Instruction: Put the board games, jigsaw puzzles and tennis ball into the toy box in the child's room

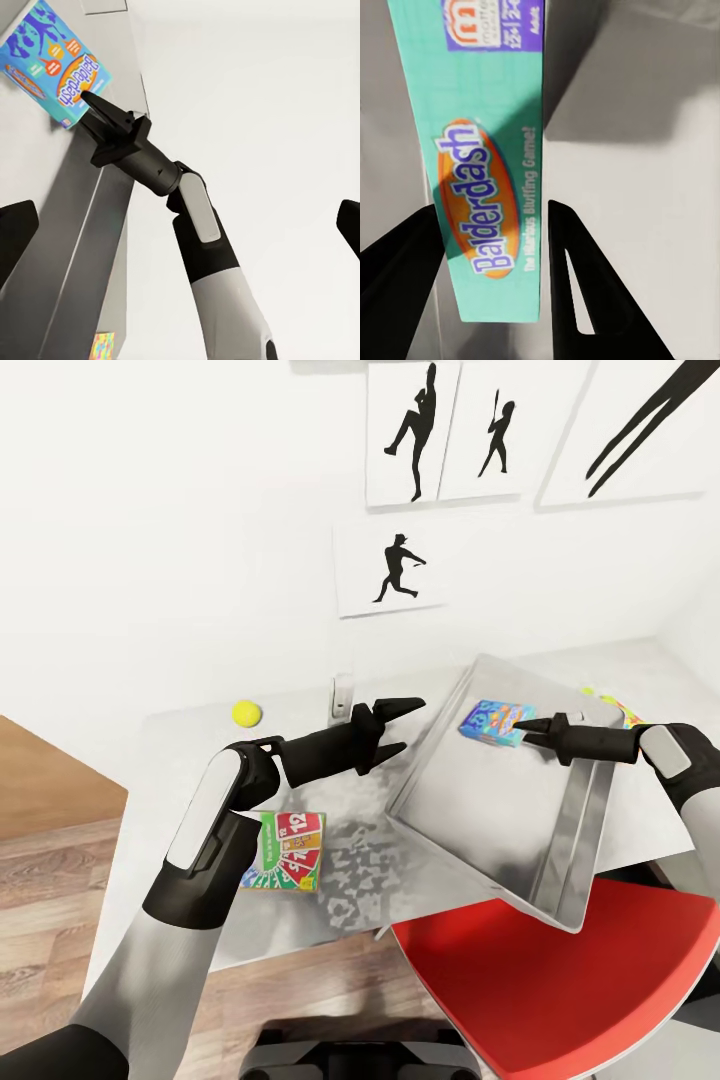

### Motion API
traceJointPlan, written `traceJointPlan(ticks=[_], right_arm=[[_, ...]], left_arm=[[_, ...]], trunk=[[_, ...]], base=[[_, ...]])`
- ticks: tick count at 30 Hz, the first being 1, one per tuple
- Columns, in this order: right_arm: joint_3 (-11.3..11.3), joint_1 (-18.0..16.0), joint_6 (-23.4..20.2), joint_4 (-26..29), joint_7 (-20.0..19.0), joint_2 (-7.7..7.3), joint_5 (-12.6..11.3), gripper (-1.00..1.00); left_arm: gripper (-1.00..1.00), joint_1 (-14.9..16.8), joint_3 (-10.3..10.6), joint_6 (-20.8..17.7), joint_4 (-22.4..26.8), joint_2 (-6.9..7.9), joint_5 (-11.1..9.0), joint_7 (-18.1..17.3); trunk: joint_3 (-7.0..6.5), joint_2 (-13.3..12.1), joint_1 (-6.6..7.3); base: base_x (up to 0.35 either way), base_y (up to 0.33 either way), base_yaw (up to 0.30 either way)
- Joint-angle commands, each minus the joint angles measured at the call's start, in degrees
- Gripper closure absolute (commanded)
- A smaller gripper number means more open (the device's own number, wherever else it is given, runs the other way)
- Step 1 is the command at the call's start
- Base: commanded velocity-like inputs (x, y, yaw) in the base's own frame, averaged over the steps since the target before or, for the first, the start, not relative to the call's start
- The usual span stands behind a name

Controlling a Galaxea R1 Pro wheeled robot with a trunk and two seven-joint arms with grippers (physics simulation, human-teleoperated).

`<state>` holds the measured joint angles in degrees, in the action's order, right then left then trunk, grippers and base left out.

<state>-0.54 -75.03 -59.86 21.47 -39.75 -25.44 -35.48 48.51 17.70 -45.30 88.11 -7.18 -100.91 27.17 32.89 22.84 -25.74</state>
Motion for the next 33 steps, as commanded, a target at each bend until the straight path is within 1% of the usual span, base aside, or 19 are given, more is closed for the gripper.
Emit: traceJointPlan(ticks=[1, 27, 31, 33], right_arm=[[0.41, -0.03, 0.51, -0.13, 0.55, -0.04, 4.05, -1.0], [0.29, -0.03, 0.71, 1.26, 0.92, -0.26, 4.02, -1.0], [0.26, -0.03, 0.71, 2.13, 0.97, -0.33, 4.02, -1.0], [0.24, 0.05, 0.64, 3.58, 1.01, -0.38, 4.02, -1.0]], left_arm=[[-1.0, 0.06, -0.04, -0.04, 0.05, -0.02, -0.61, 0.61], [-1.0, -0.03, -0.04, -0.01, 0.12, 0.05, -0.61, 0.61], [-1.0, -0.1, -0.04, 0.0, 0.12, 0.06, -0.61, 0.61], [-1.0, -0.12, -0.01, 0.01, 0.11, 0.06, -0.61, 0.61]], trunk=[[0.09, 0.07, -0.05], [0.09, 0.07, -0.05], [0.09, 0.07, -0.05], [0.09, 0.07, -0.05]], base=[[0.0, 0.0, 0.0], [0.0, 0.0, 0.0], [0.0, 0.0, 0.0], [0.0, 0.0, 0.0]])
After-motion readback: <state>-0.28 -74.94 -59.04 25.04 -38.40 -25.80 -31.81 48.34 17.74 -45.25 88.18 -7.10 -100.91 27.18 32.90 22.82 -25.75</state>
